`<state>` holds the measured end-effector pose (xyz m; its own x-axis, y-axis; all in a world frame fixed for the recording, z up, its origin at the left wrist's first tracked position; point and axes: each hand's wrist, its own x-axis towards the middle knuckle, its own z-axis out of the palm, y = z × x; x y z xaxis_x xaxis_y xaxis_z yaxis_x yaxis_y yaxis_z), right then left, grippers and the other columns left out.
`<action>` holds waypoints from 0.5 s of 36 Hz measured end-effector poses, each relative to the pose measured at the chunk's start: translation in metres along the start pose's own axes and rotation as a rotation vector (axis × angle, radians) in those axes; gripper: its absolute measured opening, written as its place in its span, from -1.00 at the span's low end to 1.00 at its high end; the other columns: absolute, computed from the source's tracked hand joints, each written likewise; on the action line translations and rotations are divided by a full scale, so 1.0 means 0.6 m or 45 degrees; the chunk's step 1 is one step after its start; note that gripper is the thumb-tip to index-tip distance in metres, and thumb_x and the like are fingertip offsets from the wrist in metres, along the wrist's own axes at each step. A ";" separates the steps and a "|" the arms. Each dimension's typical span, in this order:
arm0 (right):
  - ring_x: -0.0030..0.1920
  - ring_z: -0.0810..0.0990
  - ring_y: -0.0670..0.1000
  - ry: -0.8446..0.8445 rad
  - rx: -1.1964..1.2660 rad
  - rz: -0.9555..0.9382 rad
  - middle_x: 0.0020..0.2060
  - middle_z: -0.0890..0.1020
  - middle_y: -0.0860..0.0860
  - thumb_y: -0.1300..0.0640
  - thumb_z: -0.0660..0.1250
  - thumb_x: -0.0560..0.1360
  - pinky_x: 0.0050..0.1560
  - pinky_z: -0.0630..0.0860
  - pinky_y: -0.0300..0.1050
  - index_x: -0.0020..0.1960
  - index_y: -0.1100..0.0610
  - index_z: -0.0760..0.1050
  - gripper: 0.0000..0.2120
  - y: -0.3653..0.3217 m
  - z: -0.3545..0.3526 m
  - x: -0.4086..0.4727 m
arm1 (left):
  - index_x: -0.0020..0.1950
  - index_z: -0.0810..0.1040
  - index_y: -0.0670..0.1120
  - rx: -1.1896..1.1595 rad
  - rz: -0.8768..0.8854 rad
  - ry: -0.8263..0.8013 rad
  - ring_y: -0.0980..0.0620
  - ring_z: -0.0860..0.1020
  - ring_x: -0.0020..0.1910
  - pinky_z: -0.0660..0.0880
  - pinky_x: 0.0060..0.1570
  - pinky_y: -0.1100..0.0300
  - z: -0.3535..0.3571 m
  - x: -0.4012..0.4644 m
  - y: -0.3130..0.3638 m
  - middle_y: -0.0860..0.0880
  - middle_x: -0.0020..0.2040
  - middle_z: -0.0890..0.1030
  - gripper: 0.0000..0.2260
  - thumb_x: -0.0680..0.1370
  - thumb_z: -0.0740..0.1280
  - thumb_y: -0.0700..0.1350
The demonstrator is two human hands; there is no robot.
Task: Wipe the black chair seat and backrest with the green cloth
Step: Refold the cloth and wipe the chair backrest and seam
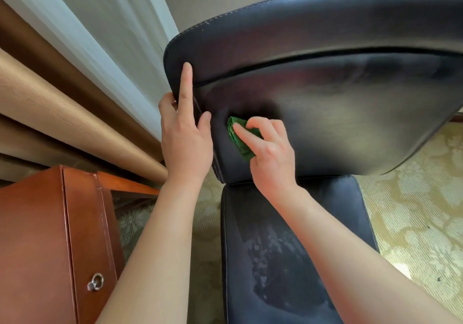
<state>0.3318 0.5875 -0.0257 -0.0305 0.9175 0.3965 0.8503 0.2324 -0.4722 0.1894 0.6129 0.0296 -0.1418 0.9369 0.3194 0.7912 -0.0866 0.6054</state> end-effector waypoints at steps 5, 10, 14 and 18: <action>0.03 0.46 0.12 -0.188 0.037 0.022 0.09 0.57 -0.03 0.38 0.29 0.42 -0.30 0.52 -0.05 0.23 0.03 0.60 -0.54 0.036 -0.008 -0.042 | 0.64 -0.02 0.18 -0.042 -0.028 0.017 -0.09 0.42 0.40 0.35 0.39 0.14 0.008 -0.012 0.018 -0.15 0.48 0.28 -0.27 0.62 0.28 -0.23; 0.07 0.46 0.12 -0.088 0.078 0.110 0.12 0.58 -0.02 0.43 0.21 0.36 -0.24 0.54 -0.01 0.24 0.03 0.60 -0.45 0.091 -0.041 -0.081 | 0.65 0.03 0.09 0.123 -0.104 0.097 -0.22 0.15 0.56 0.18 0.54 -0.10 0.031 -0.035 0.050 -0.24 0.60 0.09 -0.23 0.55 0.36 -0.20; 0.05 0.46 0.14 0.109 0.098 0.225 0.11 0.60 0.01 0.50 0.16 0.27 -0.04 0.49 -0.05 0.25 0.08 0.60 -0.34 0.141 -0.084 -0.105 | 0.61 0.21 0.06 0.337 0.023 0.208 -0.25 0.05 0.61 0.12 0.54 -0.13 0.059 -0.060 0.087 -0.24 0.62 0.07 -0.32 0.52 0.36 -0.18; 0.00 0.47 0.17 0.345 0.096 0.365 0.08 0.60 0.09 0.59 0.20 0.29 0.14 0.30 -0.33 0.23 0.15 0.61 -0.37 0.201 -0.126 -0.117 | 0.56 0.33 0.06 0.372 0.182 0.189 -0.28 0.10 0.60 0.15 0.51 -0.15 0.101 -0.078 0.128 -0.24 0.60 0.16 -0.38 0.50 0.34 -0.18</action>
<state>0.4761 0.5267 -0.0510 0.3505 0.8326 0.4288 0.7631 0.0115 -0.6462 0.2930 0.5829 0.0169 -0.0854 0.8610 0.5014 0.9429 -0.0928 0.3199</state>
